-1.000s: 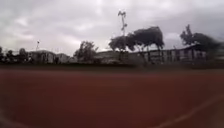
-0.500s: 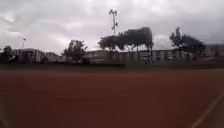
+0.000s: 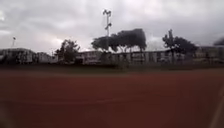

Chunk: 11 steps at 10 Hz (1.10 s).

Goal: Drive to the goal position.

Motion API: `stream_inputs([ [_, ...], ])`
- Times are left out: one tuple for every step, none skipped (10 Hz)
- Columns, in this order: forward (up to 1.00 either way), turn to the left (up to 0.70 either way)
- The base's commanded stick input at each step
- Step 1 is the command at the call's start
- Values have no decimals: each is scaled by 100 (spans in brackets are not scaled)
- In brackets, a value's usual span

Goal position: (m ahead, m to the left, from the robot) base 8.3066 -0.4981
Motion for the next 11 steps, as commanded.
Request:
stream_inputs([
  [70, 0],
  [70, 0],
  [70, 0],
  [70, 0],
  [70, 0],
  [70, 0],
  [70, 0],
  [70, 0],
  [70, 0],
  [70, 0],
  [70, 0],
])
